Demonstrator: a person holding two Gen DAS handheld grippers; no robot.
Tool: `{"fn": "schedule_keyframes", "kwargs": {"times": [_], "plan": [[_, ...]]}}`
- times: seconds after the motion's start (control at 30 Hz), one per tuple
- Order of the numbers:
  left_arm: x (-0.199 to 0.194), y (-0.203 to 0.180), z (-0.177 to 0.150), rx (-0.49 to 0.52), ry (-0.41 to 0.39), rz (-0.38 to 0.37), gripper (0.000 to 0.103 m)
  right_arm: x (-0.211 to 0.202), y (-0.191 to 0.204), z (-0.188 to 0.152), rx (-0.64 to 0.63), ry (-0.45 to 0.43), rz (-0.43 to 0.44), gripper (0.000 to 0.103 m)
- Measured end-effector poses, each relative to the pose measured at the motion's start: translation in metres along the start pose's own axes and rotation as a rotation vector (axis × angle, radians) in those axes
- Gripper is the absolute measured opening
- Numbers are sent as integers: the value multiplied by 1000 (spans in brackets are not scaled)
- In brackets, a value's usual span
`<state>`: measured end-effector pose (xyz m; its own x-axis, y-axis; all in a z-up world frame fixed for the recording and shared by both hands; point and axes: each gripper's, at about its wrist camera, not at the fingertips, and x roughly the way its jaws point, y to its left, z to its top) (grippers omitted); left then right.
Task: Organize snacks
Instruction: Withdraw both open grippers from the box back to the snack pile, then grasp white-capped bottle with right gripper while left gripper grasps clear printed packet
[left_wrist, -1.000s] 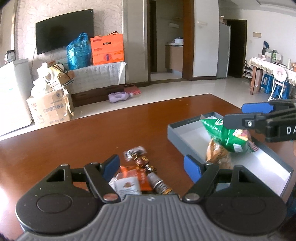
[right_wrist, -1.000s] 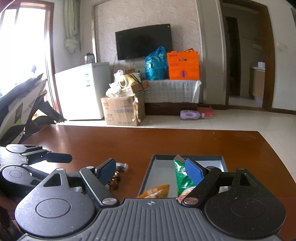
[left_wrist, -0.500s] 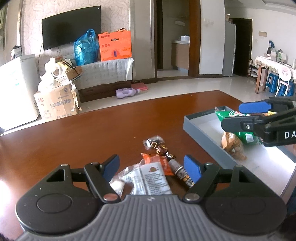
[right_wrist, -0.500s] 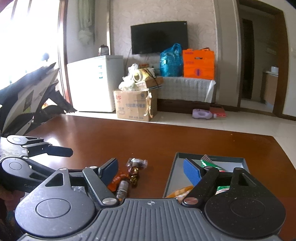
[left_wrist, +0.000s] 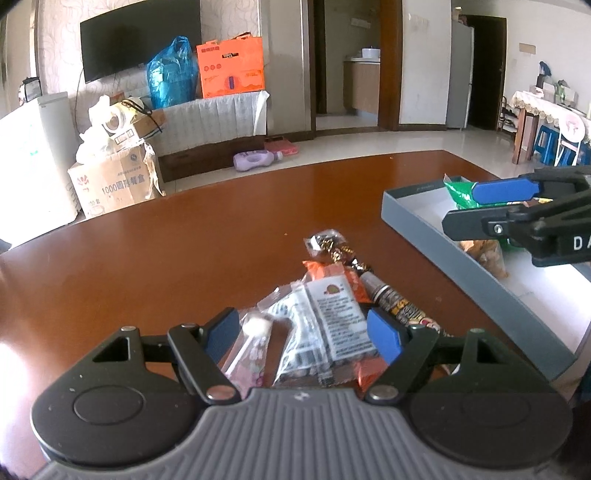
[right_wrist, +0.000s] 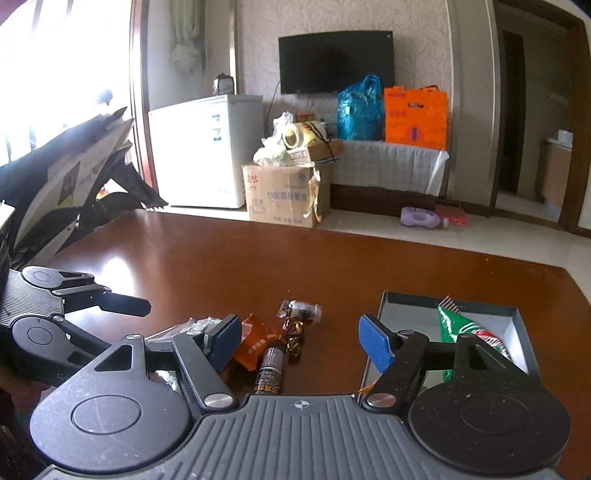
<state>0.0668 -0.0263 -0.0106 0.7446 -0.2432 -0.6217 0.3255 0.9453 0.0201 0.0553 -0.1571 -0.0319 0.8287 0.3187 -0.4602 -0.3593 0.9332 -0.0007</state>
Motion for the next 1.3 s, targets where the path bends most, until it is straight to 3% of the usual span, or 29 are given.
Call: {"fn": "schedule_keyframes", "kwargs": {"times": [0.6,0.77,1.3], "plan": [[15,1,-6,-38,-13,-18,77,26,15,-19,-59,109,28,64],[28,-2,-3,-76,-10,-54,77,31,18,-22,-71,135,30,63],[71,-9,2,-90,15,-36,77,43,15,-29,-66,180,30,63]]}}
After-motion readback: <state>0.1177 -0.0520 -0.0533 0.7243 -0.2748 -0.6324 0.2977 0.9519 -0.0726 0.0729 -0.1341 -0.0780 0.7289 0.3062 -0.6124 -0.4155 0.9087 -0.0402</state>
